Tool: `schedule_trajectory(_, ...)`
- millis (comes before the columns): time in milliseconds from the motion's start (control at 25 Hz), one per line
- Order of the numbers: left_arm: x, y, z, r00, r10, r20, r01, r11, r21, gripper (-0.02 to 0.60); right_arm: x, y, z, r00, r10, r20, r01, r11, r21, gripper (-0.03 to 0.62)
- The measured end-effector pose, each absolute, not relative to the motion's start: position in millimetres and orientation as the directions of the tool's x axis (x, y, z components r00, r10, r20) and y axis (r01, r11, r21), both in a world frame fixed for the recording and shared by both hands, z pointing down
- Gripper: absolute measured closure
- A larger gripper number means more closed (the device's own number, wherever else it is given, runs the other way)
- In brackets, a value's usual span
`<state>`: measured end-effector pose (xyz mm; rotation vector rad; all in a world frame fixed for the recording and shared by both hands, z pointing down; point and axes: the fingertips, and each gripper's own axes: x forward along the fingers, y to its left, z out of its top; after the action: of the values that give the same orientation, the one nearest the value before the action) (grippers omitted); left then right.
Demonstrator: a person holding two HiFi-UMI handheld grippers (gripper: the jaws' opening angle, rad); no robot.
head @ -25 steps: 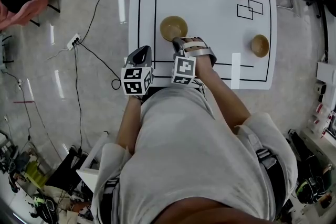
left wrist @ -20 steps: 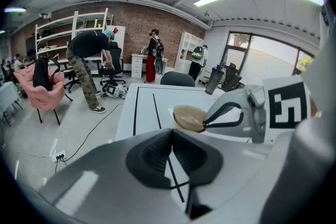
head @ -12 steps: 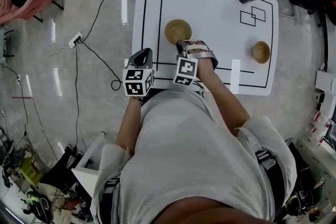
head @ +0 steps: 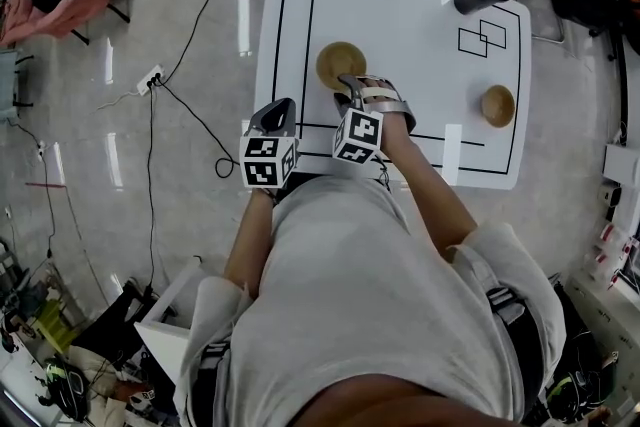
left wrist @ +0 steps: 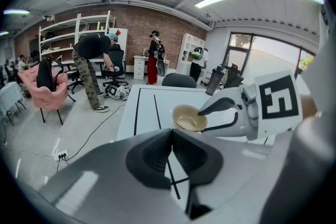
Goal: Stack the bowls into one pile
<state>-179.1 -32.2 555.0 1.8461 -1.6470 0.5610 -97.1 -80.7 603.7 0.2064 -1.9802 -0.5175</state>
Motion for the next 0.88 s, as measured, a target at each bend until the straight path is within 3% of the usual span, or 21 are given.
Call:
schedule_trajectory(440,-134.5,-47.2,549.3,0.2,-0.736,0.647,-0.98,-0.136,0.148,0.58,-67.0,-88.6,563.7,-0.572,-0.448,0.687,-0.111,0.872,0.477,0.419)
schedule_trajectory(560,-113.2,-54.2,549.4,0.238,-0.729,0.642,-0.971,-0.182,0.153,0.58,-43.0,-92.6,559.6,-0.554,-0.497,0.668,-0.173,0.854,0.491,0.494)
schedule_trajectory(640,-98.6,-59.0,549.8,0.266,-0.721,0.64,-0.964,-0.216,0.157,0.58,-24.4,-95.9,556.8,-0.532,-0.535,0.657,-0.219,0.836,0.503,0.594)
schedule_trajectory(880,-49.9,-73.3,552.9,0.346,-0.695,0.63,-0.934,-0.316,0.164,0.58,40.0,-101.4,559.1,-0.448,-0.617,0.647,-0.346,0.787,0.511,0.595)
